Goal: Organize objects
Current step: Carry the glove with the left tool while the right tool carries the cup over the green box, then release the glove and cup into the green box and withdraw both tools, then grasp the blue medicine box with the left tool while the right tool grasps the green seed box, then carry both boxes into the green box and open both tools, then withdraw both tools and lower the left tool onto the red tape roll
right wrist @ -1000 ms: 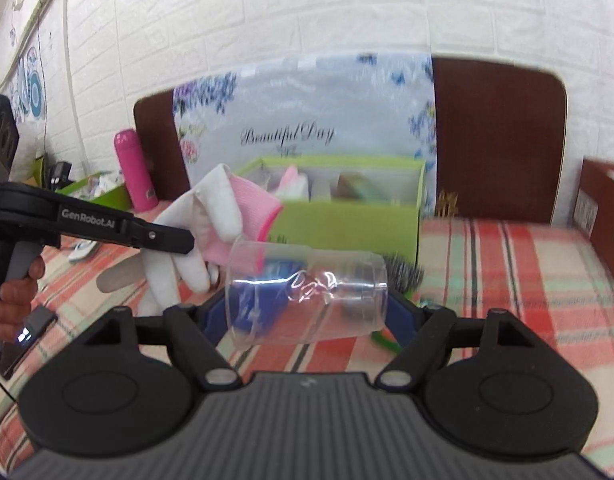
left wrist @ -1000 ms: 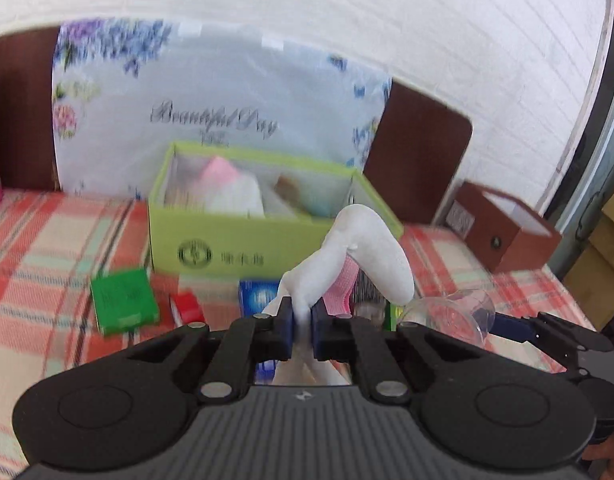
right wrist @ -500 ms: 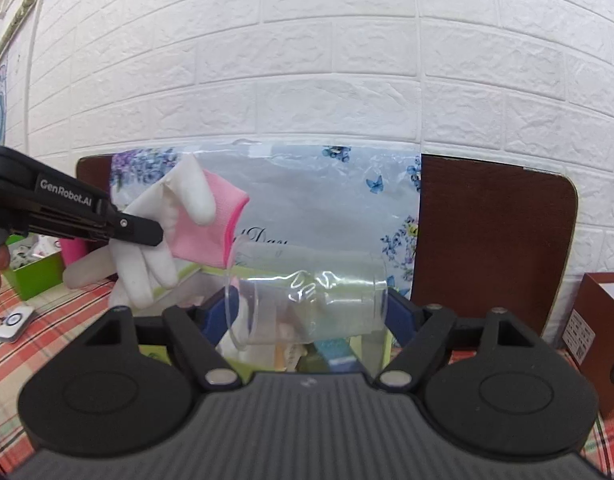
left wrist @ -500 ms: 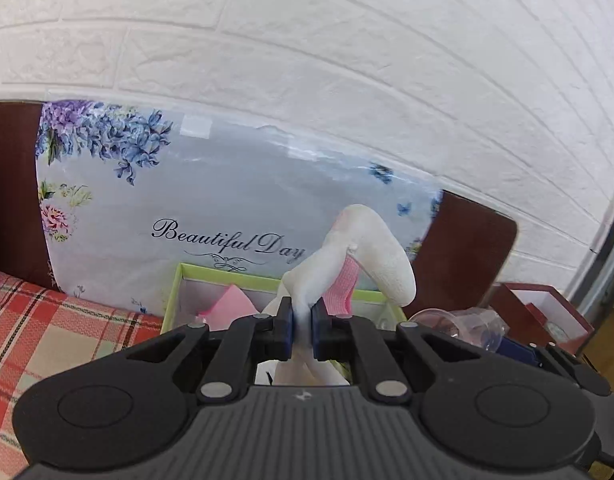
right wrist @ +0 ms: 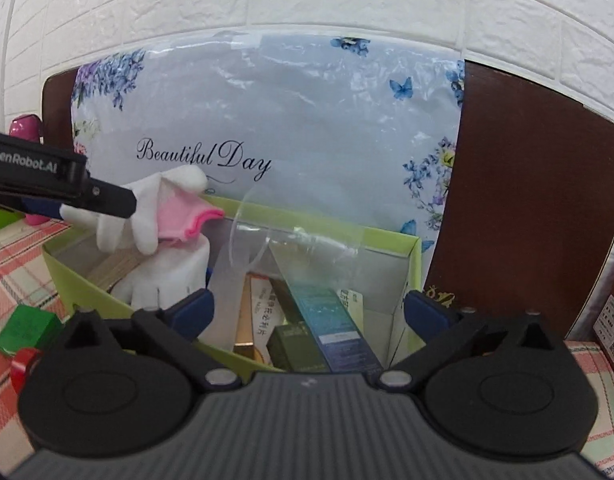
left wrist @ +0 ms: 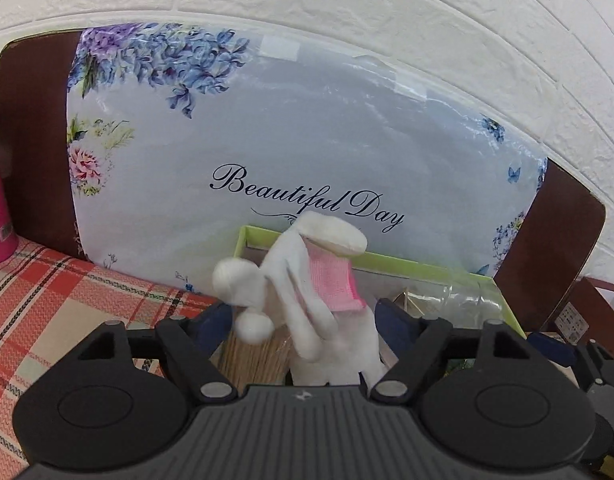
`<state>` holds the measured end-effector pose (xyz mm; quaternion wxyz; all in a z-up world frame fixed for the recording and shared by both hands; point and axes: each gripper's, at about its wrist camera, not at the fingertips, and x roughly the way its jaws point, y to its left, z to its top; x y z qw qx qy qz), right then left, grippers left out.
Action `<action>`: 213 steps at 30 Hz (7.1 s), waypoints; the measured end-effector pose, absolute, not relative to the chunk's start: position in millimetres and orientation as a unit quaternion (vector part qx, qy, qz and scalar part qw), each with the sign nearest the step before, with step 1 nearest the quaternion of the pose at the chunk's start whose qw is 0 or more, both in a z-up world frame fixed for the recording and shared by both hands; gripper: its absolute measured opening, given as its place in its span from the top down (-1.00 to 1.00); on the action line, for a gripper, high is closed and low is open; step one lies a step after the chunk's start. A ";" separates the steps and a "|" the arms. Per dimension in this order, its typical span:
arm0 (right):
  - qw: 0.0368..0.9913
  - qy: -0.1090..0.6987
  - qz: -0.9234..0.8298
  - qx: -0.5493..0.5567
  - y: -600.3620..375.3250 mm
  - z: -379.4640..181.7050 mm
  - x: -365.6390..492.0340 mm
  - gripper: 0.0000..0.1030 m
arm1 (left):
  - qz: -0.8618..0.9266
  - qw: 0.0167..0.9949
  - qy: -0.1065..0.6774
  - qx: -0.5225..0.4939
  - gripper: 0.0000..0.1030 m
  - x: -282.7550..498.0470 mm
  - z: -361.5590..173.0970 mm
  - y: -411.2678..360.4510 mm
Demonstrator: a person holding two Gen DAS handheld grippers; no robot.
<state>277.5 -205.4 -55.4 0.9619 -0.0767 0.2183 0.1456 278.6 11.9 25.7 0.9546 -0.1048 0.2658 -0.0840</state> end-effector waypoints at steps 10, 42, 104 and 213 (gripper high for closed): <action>0.970 0.197 0.139 -0.030 -225.9 -21.5 230.0 -1.00 | -0.084 0.955 0.266 -0.106 -0.63 238.1 54.0 4.6; 0.949 0.277 0.139 0.054 -281.7 -62.8 67.6 -1.00 | -0.096 0.925 0.365 -0.045 -0.75 95.7 -0.1 -32.9; 0.914 0.355 0.194 -0.042 -252.5 -101.8 44.1 -0.59 | -0.094 0.908 0.407 -0.006 -0.44 101.0 -56.4 -34.1; 0.956 0.262 0.129 0.039 -269.1 -59.8 68.9 -1.00 | -0.038 0.925 0.373 -0.052 -0.80 87.4 -12.3 -1.9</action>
